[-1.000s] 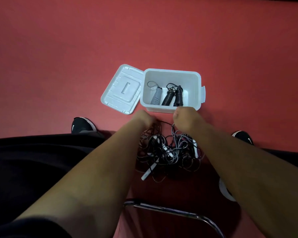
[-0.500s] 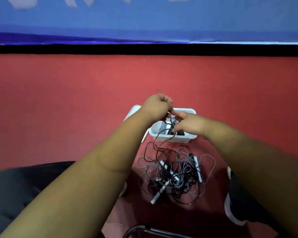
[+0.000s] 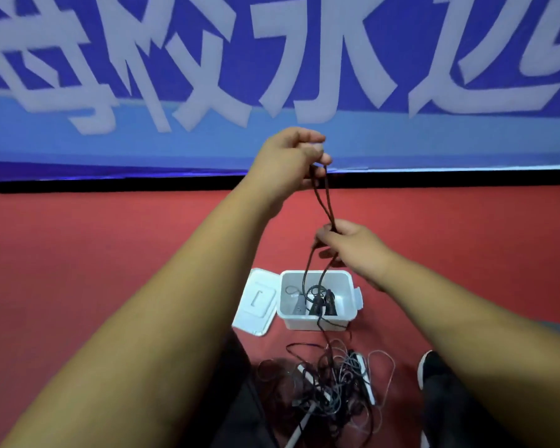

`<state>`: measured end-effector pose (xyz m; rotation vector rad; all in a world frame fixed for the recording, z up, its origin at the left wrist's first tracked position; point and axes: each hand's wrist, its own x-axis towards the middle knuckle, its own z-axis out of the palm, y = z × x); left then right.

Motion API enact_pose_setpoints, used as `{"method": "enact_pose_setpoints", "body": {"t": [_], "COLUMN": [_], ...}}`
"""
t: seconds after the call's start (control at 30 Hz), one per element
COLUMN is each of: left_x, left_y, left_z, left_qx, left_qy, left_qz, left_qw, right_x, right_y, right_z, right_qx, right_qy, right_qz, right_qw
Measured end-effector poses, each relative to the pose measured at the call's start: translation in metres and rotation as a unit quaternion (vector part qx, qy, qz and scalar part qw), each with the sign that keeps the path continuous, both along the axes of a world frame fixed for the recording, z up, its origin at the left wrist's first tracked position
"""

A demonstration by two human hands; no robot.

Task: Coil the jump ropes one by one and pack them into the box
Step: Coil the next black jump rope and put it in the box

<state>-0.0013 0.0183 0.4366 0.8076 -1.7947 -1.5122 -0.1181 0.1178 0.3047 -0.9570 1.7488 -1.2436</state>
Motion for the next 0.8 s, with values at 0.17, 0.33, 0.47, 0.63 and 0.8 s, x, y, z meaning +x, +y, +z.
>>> {"method": "enact_pose_setpoints", "body": {"t": [0.17, 0.33, 0.47, 0.63, 0.8], "left_x": [0.003, -0.009, -0.018, -0.045, -0.059], "left_y": [-0.010, -0.014, -0.006, -0.002, -0.003], "left_z": [0.003, -0.080, -0.159, -0.182, -0.187], "left_qx": [-0.010, 0.069, 0.214, 0.179, 0.206], "left_qy": [0.075, 0.041, -0.165, -0.223, -0.234], "left_qz": [0.064, 0.093, 0.002, -0.176, -0.240], "left_qw": [0.995, 0.992, 0.963, 0.942, 0.919], "right_x": [0.004, -0.009, -0.029, -0.051, -0.074], "right_y": [0.014, 0.025, 0.021, -0.006, -0.023], "right_z": [0.027, 0.005, -0.015, -0.001, -0.005], "right_qx": [-0.012, 0.017, 0.058, 0.038, 0.008], "right_qy": [-0.011, -0.064, -0.132, -0.174, -0.208], "right_qz": [0.001, -0.051, -0.120, -0.177, -0.224], "right_qw": [1.000, 0.996, 0.982, 0.968, 0.952]}}
